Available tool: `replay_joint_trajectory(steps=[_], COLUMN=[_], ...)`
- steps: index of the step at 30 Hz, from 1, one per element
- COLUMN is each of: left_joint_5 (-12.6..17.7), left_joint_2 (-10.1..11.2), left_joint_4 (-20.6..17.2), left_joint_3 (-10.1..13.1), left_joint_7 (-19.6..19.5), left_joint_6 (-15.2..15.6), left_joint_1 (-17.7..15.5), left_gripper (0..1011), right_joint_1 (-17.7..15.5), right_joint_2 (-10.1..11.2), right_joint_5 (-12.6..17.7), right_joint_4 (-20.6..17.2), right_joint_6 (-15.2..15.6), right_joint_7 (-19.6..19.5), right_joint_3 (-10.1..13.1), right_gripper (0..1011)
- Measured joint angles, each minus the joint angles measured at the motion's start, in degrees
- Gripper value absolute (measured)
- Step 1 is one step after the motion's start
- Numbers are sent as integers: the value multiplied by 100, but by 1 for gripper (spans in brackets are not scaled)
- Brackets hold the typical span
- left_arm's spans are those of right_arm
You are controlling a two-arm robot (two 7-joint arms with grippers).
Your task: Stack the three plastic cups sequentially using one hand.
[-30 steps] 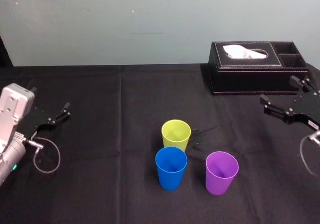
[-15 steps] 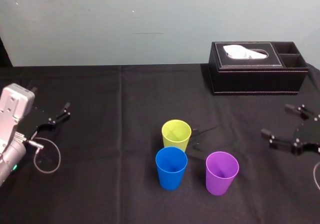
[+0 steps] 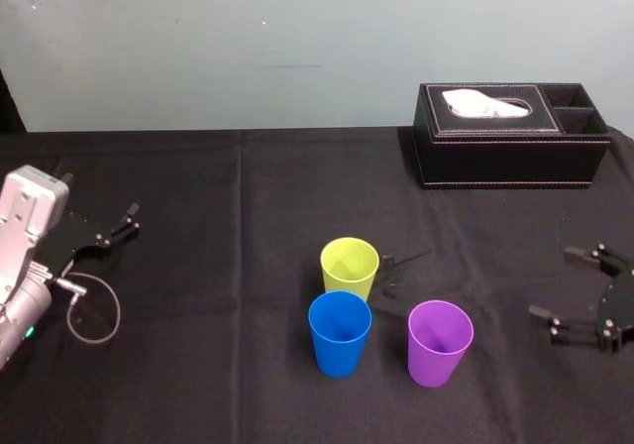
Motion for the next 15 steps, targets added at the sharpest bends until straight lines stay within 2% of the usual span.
replay_joint_trajectory(steps=[9,15], left_joint_5=[0,0], left_joint_2=[0,0], left_joint_4=[0,0], left_joint_3=[0,0], left_joint_7=[0,0], left_joint_6=[0,0], left_joint_1=[0,0], left_gripper=[1010,1010], right_joint_1=[-281,-336], right_joint_2=[22,-22], right_joint_5=[-52,-219], right_joint_4=[-51,-58], right_joint_6=[-103,-106], right_joint_7=[312,418], right_joint_3=[96,-22], right_gripper=[1004,1004])
